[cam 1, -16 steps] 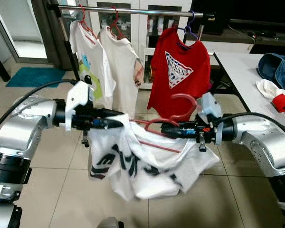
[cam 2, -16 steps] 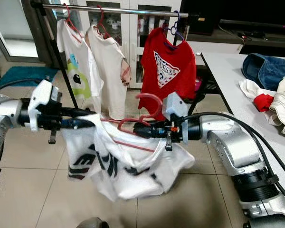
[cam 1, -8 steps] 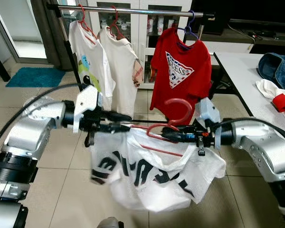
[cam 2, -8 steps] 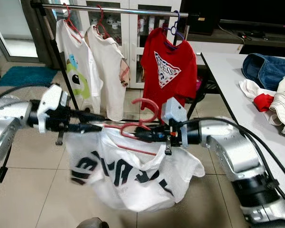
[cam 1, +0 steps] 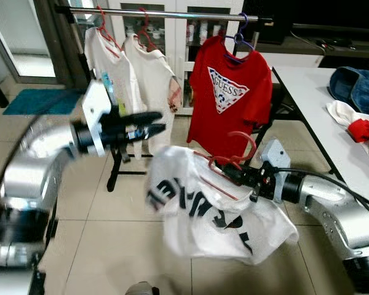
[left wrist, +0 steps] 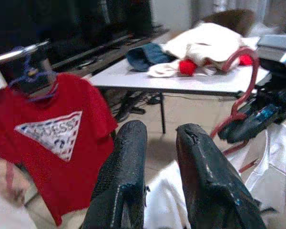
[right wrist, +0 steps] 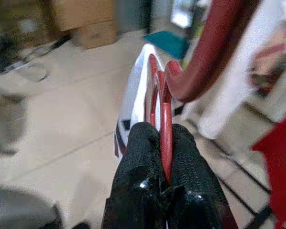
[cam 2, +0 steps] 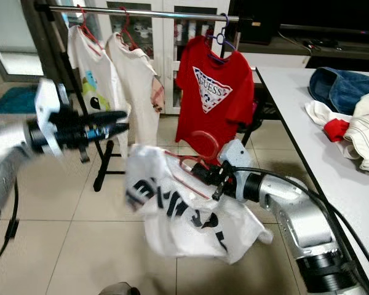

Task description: Hang hanger

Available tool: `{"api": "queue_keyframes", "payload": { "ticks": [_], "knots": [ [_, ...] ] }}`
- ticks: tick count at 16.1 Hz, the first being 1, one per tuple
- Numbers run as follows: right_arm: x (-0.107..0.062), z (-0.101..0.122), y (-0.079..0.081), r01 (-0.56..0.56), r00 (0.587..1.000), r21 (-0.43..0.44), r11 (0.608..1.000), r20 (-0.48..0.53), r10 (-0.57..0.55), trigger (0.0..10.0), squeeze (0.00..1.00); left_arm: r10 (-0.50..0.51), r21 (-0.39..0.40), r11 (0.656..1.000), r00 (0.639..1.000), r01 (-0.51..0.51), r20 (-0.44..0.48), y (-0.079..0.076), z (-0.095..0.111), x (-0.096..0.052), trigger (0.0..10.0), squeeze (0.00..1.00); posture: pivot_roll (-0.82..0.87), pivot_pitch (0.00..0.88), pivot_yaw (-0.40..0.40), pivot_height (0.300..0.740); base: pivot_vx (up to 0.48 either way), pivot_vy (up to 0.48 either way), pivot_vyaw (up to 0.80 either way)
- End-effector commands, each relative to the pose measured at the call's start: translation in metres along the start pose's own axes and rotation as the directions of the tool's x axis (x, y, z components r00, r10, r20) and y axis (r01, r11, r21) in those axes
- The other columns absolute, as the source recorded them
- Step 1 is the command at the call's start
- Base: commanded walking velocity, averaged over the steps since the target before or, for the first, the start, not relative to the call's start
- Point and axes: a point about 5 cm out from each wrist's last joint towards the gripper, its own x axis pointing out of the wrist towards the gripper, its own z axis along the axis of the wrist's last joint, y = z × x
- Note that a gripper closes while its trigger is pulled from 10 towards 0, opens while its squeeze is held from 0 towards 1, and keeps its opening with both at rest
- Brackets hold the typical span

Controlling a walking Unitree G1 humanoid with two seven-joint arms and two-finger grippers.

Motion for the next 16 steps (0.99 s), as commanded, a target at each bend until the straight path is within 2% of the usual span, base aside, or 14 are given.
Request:
{"api": "queue_keyframes", "payload": {
  "ticks": [1,2,3,4,5,6,7,8,9,10,12,13,15,16],
  "knots": [
    [-0.004,0.005,-0.003,0.082,0.996,-0.013,0.997,0.043,-0.082,0.0,0.0,0.053,-0.009,0.999,0.999,-0.053,-0.012,-0.002,-0.001,-0.001,10.0,0.0,-0.04,0.0,0.011,0.74,0.0,0.0,0.0],
    [-0.003,0.002,-0.002,0.136,0.989,0.01,0.991,0.053,-0.136,0.0,0.0,0.096,-0.04,0.994,0.995,-0.097,-0.028,-0.005,-0.008,-0.003,10.0,0.0,-0.04,0.0,0.013,0.74,0.0,0.0,0.0],
    [-0.001,-0.002,0.002,0.238,0.967,0.072,0.969,0.074,-0.243,0.0,0.0,0.201,-0.071,0.976,0.979,-0.204,-0.044,-0.012,-0.023,-0.004,10.0,0.0,-0.05,0.0,0.018,0.74,0.0,0.0,0.0],
    [0.002,-0.011,0.01,0.376,0.918,0.165,0.912,0.07,-0.391,8.9,0.0,0.334,-0.111,0.933,0.939,-0.341,-0.081,-0.023,-0.046,-0.008,10.0,0.0,-0.06,0.0,0.023,0.74,0.0,0.0,0.0],
    [0.005,-0.019,0.015,0.467,0.877,0.196,0.862,0.02,-0.48,10.0,0.0,0.418,-0.121,0.895,0.902,-0.429,-0.109,-0.032,-0.061,-0.012,10.0,0.0,-0.06,0.0,0.024,0.74,0.0,0.0,0.0],
    [0.008,-0.025,0.017,0.515,0.852,0.185,0.837,-0.004,-0.524,10.0,0.0,0.469,-0.129,0.864,0.872,-0.486,-0.14,-0.036,-0.071,-0.016,10.0,0.0,-0.07,0.0,0.025,0.74,0.0,0.0,0.0],
    [0.01,-0.028,0.018,0.543,0.833,0.225,0.809,-0.024,-0.553,10.0,0.0,0.481,-0.117,0.858,0.862,-0.5,-0.16,-0.039,-0.076,-0.018,10.0,0.0,-0.07,0.0,0.03,0.74,0.0,0.0,0.0],
    [0.011,-0.027,0.016,0.606,0.78,0.278,0.746,-0.025,-0.625,10.0,0.0,0.516,-0.129,0.831,0.837,-0.541,-0.184,-0.042,-0.082,-0.018,10.0,0.0,-0.07,0.0,0.035,0.74,0.0,0.0,0.0],
    [0.009,-0.026,0.013,0.631,0.754,0.294,0.718,-0.015,-0.656,10.0,0.0,0.537,-0.149,0.812,0.823,-0.564,-0.187,-0.041,-0.084,-0.017,10.0,0.0,-0.07,0.0,0.032,0.74,0.244,0.0,0.0],
    [0.007,-0.021,0.009,0.666,0.716,0.256,0.701,0.046,-0.697,10.0,0.0,0.569,-0.153,0.788,0.8,-0.596,-0.19,-0.038,-0.084,-0.013,10.0,0.0,-0.06,0.0,0.032,0.74,0.27,0.0,0.0],
    [0.007,-0.016,0.007,0.659,0.692,0.325,0.678,0.092,-0.716,10.0,0.0,0.59,-0.144,0.772,0.782,-0.62,-0.203,-0.04,-0.086,-0.008,10.0,0.0,-0.06,0.0,0.028,0.74,0.3,0.0,0.0],
    [0.008,-0.017,0.008,0.634,0.688,0.389,0.668,0.111,-0.717,10.0,0.0,0.596,-0.13,0.764,0.768,-0.633,-0.235,-0.044,-0.093,-0.006,10.0,0.0,-0.05,0.0,0.029,0.74,0.322,0.0,0.0],
    [0.008,-0.023,0.009,0.676,0.668,0.375,0.634,0.052,-0.742,10.0,0.0,0.593,-0.142,0.763,0.77,-0.631,-0.238,-0.049,-0.092,-0.005,10.0,0.0,-0.04,0.0,0.027,0.74,0.339,0.0,0.0],
    [0.011,-0.028,0.012,0.679,0.682,0.36,0.639,0.011,-0.731,10.0,0.0,0.596,-0.14,0.761,0.767,-0.634,-0.236,-0.05,-0.092,-0.003,10.0,0.0,-0.04,0.0,0.021,0.74,0.349,0.0,0.0]
  ]
}}
